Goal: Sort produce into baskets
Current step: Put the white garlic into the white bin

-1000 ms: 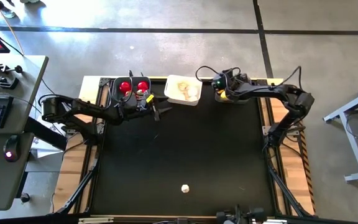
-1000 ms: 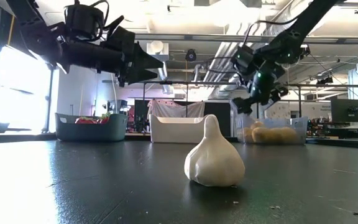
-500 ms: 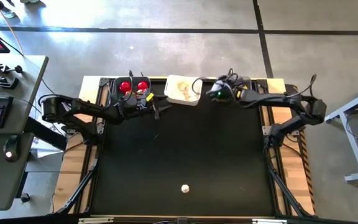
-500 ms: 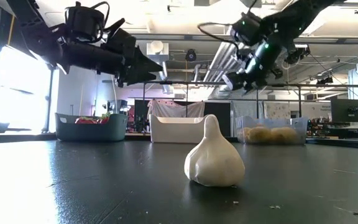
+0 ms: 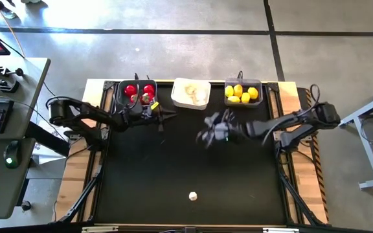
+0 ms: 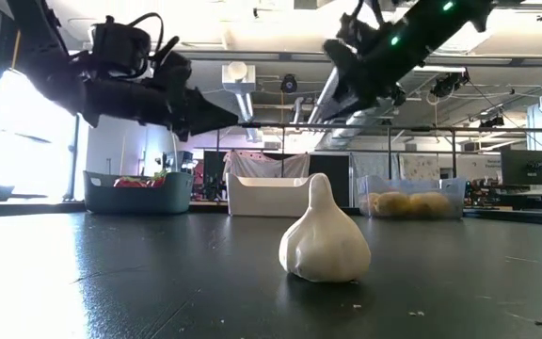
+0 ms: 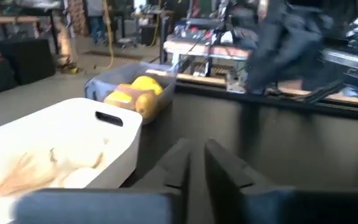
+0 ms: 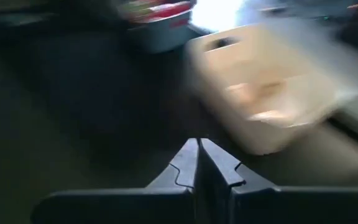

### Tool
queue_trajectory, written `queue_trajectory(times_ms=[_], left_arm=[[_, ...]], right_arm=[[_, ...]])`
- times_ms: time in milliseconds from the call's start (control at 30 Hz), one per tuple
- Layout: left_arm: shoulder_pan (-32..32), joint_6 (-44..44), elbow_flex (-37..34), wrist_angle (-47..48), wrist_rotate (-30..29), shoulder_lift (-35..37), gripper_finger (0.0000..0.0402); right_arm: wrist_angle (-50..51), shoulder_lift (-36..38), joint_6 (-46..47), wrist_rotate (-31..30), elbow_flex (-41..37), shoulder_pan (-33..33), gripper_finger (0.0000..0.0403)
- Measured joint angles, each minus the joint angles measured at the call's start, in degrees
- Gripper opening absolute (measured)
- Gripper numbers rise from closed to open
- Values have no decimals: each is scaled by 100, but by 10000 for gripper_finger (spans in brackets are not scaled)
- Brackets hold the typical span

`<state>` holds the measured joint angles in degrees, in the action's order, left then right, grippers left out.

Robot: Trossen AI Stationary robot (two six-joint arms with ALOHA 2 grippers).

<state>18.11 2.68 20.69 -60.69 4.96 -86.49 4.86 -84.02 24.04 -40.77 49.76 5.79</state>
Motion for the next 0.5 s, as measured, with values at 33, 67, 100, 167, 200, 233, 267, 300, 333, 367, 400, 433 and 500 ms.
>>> queue_trajectory(times_ms=[33,67,100,167,200,233,267,300,333,367,400,433,500], left_arm=[[-21,-30,-64,-146,41,-26,19],[-41,-61,-118,-292,53,-44,10],[-62,-78,-137,-393,52,-57,7],[-109,-81,-148,-559,53,-58,14],[-131,-82,-146,-633,53,-58,16],[-163,-81,-146,-674,53,-58,17],[-203,-81,-146,-697,49,-58,17],[-238,-81,-146,-703,51,-58,15],[-280,-78,-146,-699,51,-58,13],[-318,-48,-146,-699,51,-58,10],[-352,-38,-146,-697,51,-58,7],[-402,-34,-146,-695,51,-58,4],[-491,-34,-146,-690,47,-58,1]], right_arm=[[-53,-19,57,230,0,204,4],[-187,-73,118,447,0,390,2],[-355,-119,146,659,0,576,1],[-651,-238,167,1053,0,927,2],[-853,-304,168,1267,0,1084,2],[-1019,-371,168,1495,0,1222,1],[-1158,-438,166,1718,0,1353,1],[-1320,-522,166,1931,0,1474,0],[-1488,-613,177,2123,0,1580,1],[-1625,-715,204,2213,0,1693,2],[-1737,-827,211,2263,0,1802,4],[-1873,-959,232,2281,0,1901,7],[-2011,-1212,292,2308,0,2079,19]])
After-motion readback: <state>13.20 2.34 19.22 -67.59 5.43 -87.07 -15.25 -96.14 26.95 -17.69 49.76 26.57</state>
